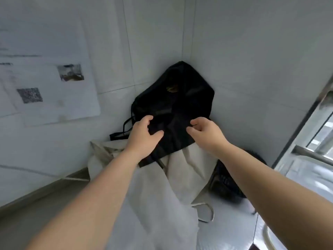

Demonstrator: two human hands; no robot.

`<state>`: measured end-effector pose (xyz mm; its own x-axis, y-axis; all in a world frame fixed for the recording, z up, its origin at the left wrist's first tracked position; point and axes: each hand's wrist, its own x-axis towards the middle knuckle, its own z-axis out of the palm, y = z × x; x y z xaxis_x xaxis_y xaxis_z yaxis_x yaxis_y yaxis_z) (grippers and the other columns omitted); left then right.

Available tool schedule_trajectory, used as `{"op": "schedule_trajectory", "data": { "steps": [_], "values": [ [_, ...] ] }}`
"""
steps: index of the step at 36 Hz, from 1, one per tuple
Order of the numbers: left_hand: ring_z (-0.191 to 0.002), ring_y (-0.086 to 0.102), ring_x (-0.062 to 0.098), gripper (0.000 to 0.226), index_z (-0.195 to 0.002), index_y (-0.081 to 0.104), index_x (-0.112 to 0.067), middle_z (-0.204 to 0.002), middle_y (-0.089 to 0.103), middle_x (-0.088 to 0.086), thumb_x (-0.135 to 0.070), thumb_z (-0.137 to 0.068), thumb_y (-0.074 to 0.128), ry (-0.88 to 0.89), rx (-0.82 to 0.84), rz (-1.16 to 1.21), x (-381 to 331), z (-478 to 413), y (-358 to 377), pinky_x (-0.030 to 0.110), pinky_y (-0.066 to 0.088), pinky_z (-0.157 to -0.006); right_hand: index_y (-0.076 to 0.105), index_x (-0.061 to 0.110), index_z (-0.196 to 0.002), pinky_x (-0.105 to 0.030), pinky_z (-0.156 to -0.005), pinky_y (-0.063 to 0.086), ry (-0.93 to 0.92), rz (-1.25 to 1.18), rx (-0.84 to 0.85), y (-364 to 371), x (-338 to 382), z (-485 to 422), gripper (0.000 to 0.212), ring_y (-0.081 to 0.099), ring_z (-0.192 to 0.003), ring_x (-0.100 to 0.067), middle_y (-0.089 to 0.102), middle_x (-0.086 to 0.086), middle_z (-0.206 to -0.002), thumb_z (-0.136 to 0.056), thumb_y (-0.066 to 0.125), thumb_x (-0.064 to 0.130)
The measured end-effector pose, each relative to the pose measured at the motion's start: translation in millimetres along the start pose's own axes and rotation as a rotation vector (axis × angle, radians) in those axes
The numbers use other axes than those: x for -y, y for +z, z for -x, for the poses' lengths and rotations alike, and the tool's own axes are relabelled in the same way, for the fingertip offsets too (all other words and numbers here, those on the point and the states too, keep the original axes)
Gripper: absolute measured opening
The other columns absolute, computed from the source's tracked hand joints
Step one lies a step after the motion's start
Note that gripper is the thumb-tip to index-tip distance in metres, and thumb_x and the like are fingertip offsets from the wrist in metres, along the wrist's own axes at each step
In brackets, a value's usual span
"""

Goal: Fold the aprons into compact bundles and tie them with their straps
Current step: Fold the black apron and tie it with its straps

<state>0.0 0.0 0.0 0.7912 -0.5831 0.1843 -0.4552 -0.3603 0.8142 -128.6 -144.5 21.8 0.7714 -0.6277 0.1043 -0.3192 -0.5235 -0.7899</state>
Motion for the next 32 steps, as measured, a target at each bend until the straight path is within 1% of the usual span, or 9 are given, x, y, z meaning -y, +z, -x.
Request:
{"op": "schedule_trajectory", "data": {
  "steps": [6,10,15,18,21,23,26,29,32],
  "values": [
    [-0.138,0.025,0.023,0.088,-0.15,0.013,-0.03,-0.155,0.015,0.005,-0.04,-0.082,0.068,-0.033,-0.006,-0.197,6,-62,25,0.028,0.029,-0.104,0.041,0.021,-0.14,-0.021,-0.087,0.037,0.002,0.03,0.022,2,-22,-55,0.047,0.049,-0.121,-0.018,0.049,-0.001,-0.137,-0.095,0.052,0.032],
    [-0.145,-0.004,0.028,0.109,-0.148,-0.006,-0.038,-0.157,-0.015,0.005,-0.046,-0.074,0.074,0.022,-0.039,-0.356,-1,-112,32,0.046,0.012,-0.117,0.034,0.023,-0.143,-0.02,-0.083,0.036,-0.005,0.044,-0.017,4,-37,-89,0.054,0.051,-0.097,-0.012,0.041,-0.003,-0.14,-0.094,0.055,0.033],
    [-0.143,-0.009,0.037,0.13,-0.138,-0.027,-0.048,-0.149,-0.038,0.005,-0.051,-0.065,0.08,-0.131,0.262,-0.535,17,-153,45,0.052,0.01,-0.114,0.025,0.027,-0.145,-0.026,-0.097,0.036,0.026,0.036,0.028,12,-48,-130,0.066,0.042,-0.126,-0.021,0.028,-0.004,-0.146,-0.09,0.059,0.036],
    [-0.14,0.015,0.037,0.111,-0.144,-0.017,-0.045,-0.158,-0.005,0.01,-0.035,-0.078,0.072,-0.119,0.341,-0.626,36,-156,54,0.044,0.024,-0.112,0.021,0.028,-0.147,-0.022,-0.095,0.032,0.001,0.02,0.06,18,-49,-139,0.071,0.038,-0.129,-0.021,0.025,-0.004,-0.148,-0.089,0.061,0.036],
    [-0.126,0.044,0.025,0.068,-0.147,0.026,-0.035,-0.144,0.04,0.007,-0.013,-0.089,0.054,0.028,0.151,-0.528,41,-153,47,0.031,0.039,-0.1,0.013,0.031,-0.149,-0.026,-0.105,0.029,-0.039,0.003,0.08,24,-45,-142,0.08,0.031,-0.135,-0.021,0.017,-0.003,-0.152,-0.087,0.064,0.035],
    [-0.114,0.054,0.022,0.05,-0.131,0.054,-0.031,-0.126,0.058,0.002,-0.006,-0.088,0.049,0.045,0.016,-0.407,34,-147,33,0.027,0.043,-0.092,0.006,0.033,-0.15,-0.035,-0.112,0.028,-0.071,0.014,0.084,26,-37,-143,0.089,0.025,-0.139,-0.024,0.01,-0.004,-0.155,-0.085,0.066,0.035],
    [-0.101,0.057,0.014,0.038,-0.107,0.068,-0.026,-0.11,0.065,-0.002,0.0,-0.087,0.049,0.054,-0.064,-0.215,13,-129,0,0.018,0.039,-0.084,-0.003,0.035,-0.15,-0.044,-0.114,0.023,-0.129,0.055,0.035,26,-14,-144,0.099,0.015,-0.142,-0.03,0.0,-0.009,-0.156,-0.082,0.07,0.037],
    [-0.083,0.057,0.007,0.04,-0.079,0.064,-0.028,-0.088,0.065,-0.007,0.008,-0.081,0.047,0.145,-0.15,-0.135,-14,-100,-37,0.009,0.039,-0.068,0.003,0.026,-0.149,-0.051,-0.114,0.019,-0.198,0.116,-0.031,23,15,-137,0.101,0.011,-0.141,-0.035,-0.004,-0.016,-0.155,-0.078,0.072,0.042],
    [-0.067,0.054,-0.008,0.043,-0.071,0.061,-0.028,-0.078,0.061,-0.012,0.011,-0.082,0.045,0.149,-0.187,-0.052,-33,-64,-70,0.001,0.039,-0.064,0.008,0.02,-0.148,-0.05,-0.114,0.021,-0.256,0.077,-0.054,25,41,-122,0.099,0.013,-0.141,-0.036,-0.004,-0.017,-0.155,-0.077,0.074,0.042]
  ]
}}
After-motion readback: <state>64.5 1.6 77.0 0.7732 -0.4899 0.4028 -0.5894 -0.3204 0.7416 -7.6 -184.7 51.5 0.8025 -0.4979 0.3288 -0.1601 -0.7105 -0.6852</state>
